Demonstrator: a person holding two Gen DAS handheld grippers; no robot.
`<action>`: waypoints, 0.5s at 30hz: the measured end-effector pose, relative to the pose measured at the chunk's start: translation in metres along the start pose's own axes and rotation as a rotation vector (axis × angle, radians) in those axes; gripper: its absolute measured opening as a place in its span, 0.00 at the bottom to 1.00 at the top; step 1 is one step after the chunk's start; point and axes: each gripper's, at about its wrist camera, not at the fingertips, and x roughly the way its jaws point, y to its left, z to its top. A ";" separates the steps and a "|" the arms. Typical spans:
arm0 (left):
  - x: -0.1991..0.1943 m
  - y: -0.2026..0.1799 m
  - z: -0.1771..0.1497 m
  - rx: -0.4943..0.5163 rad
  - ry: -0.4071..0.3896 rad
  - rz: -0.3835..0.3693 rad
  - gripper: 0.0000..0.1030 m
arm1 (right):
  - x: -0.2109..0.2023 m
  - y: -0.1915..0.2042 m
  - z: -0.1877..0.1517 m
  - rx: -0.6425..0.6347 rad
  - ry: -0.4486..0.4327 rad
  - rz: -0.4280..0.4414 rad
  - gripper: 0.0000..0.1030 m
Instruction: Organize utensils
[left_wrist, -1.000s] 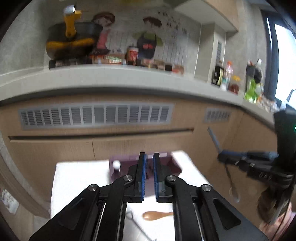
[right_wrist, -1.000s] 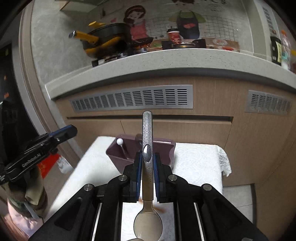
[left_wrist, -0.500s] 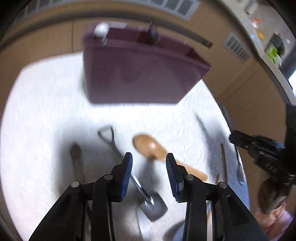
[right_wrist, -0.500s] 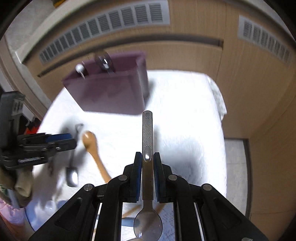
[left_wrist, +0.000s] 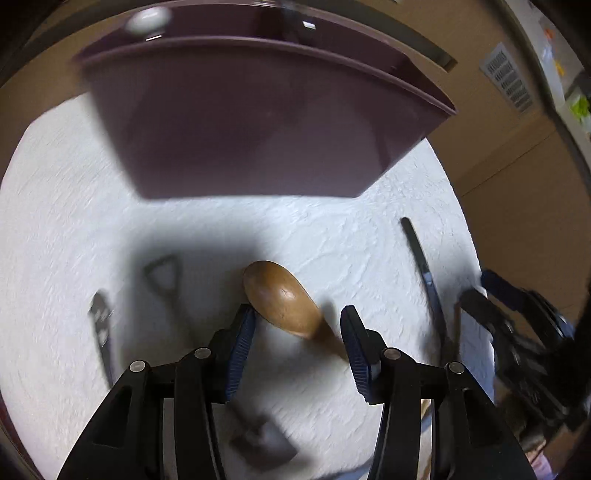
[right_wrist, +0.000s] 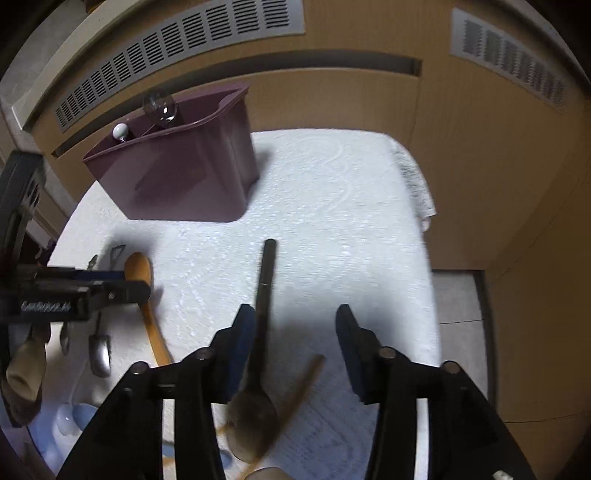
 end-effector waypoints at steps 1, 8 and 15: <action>0.003 -0.007 0.004 0.015 -0.008 0.025 0.49 | -0.006 -0.004 -0.004 0.003 -0.013 -0.019 0.59; 0.020 -0.057 0.004 0.216 -0.110 0.252 0.50 | -0.027 -0.036 -0.037 0.092 -0.009 -0.150 0.72; 0.001 -0.056 -0.044 0.457 -0.167 0.243 0.49 | -0.025 -0.030 -0.069 0.103 0.097 -0.125 0.74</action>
